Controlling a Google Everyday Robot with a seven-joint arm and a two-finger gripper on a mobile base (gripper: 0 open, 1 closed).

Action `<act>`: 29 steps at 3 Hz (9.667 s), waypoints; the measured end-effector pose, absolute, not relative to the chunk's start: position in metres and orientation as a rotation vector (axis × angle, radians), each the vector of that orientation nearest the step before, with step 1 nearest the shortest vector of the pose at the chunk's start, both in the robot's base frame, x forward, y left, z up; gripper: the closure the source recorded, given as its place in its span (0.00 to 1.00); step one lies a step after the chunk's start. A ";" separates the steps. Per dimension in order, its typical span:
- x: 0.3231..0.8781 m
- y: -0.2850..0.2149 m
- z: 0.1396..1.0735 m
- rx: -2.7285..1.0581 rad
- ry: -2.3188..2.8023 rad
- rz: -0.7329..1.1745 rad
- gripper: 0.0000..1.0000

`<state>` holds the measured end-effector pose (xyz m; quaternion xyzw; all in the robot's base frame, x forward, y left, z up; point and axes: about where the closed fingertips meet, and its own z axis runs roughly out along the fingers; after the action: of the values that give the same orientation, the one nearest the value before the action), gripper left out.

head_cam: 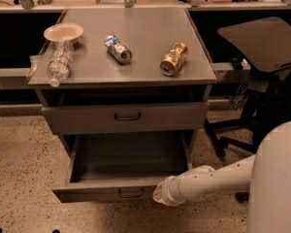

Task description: Close middle drawer

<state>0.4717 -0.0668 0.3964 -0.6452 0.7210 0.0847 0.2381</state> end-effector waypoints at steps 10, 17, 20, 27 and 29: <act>0.494 -0.056 0.382 -1.825 2.005 0.425 1.00; 0.499 -0.055 0.397 -1.870 2.030 0.396 0.27; 0.539 -0.060 0.377 -1.850 1.983 0.343 1.00; 0.544 -0.057 0.366 -1.834 1.979 0.310 0.00; 0.558 -0.060 0.374 -1.809 1.904 0.419 0.42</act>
Offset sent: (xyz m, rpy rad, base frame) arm 0.1294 -0.0405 0.0063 0.1003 0.1217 0.0461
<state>0.5577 -0.0600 0.3745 -0.6606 0.6952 0.1529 0.2388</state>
